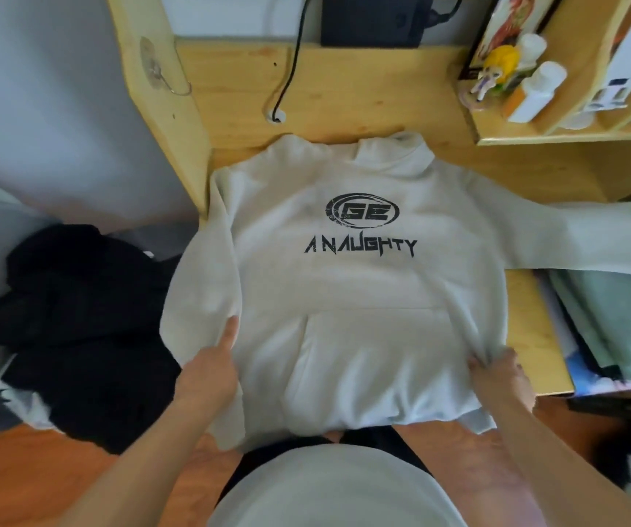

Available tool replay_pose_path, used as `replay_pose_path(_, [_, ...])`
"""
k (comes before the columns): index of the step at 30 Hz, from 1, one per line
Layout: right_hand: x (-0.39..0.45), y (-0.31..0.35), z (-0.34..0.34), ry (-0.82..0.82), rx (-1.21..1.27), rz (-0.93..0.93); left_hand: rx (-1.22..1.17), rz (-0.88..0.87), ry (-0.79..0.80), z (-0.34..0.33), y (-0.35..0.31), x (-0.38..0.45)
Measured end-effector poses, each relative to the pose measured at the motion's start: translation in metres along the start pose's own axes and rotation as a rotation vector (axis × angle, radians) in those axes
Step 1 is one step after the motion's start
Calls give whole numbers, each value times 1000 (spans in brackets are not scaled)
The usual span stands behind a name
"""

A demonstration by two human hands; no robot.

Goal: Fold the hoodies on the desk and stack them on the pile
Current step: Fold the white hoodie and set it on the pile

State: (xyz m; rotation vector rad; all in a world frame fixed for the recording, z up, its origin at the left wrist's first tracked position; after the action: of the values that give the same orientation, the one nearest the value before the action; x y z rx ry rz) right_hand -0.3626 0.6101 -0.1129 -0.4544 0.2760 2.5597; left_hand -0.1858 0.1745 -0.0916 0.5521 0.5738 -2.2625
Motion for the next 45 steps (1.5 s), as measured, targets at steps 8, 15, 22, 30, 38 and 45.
replay_pose_path(8, [59, 1, 44, -55, -47, 107, -40, -66, -81, -14, -53, 9])
replay_pose_path(15, [19, 44, 8, -3, -349, 634, 85, 34, -194, -10, -27, -20])
replay_pose_path(22, [17, 75, -16, 152, -464, 523, 95, 99, -70, -9, 31, -38])
replay_pose_path(30, [35, 182, 37, 61, -347, 760, 126, 87, 49, -10, -21, 9])
replay_pose_path(38, [110, 375, 49, -228, 13, 853, 168, -85, -147, 3, -87, 123])
replay_pose_path(45, [172, 413, 32, -132, 14, 507, 106, -26, -198, -11, -83, 135])
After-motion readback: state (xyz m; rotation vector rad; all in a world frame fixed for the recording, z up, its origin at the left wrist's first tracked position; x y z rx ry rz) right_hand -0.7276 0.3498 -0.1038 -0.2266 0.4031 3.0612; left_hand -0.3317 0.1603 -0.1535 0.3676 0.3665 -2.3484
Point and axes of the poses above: each hand's wrist, its own x-axis towards the middle knuckle, its own z-axis out of the back of the hand, y = z × x, the point moved 4 cm from there along x, towards the middle knuckle, and after that the axes turned 8 degrees about -y, right-handed, at the moved point
